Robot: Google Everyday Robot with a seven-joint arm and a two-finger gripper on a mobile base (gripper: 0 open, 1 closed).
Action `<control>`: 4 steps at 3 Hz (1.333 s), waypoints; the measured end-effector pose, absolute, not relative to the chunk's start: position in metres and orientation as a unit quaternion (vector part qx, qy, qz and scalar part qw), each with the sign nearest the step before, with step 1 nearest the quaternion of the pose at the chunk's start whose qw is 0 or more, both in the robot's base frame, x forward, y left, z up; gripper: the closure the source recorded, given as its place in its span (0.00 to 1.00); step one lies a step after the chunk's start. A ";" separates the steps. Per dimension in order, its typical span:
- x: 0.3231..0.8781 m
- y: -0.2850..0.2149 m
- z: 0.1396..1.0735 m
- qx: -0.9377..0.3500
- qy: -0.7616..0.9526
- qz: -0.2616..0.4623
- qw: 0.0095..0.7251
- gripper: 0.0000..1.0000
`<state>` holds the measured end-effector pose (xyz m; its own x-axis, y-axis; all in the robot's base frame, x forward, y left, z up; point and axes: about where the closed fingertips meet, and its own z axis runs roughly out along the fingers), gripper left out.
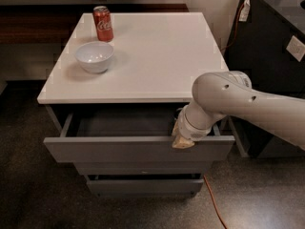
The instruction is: Pick pepsi can from top drawer and place on counter
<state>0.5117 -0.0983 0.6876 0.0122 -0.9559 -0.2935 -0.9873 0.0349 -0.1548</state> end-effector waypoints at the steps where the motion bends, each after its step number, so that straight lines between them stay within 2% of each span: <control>1: 0.512 -0.098 0.688 -0.693 0.701 0.049 0.161 0.79; 2: 0.512 -0.098 0.688 -0.693 0.701 0.049 0.161 0.55; 3: 0.505 -0.093 0.689 -0.694 0.699 0.061 0.160 0.55; 4: 0.466 -0.061 0.699 -0.702 0.684 0.131 0.150 0.86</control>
Offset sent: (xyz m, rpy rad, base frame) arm -0.1468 0.1055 0.0588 0.3531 0.3936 0.1497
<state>0.4664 -0.0614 0.6987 0.0302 -0.9205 -0.3895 -0.9993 -0.0197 -0.0309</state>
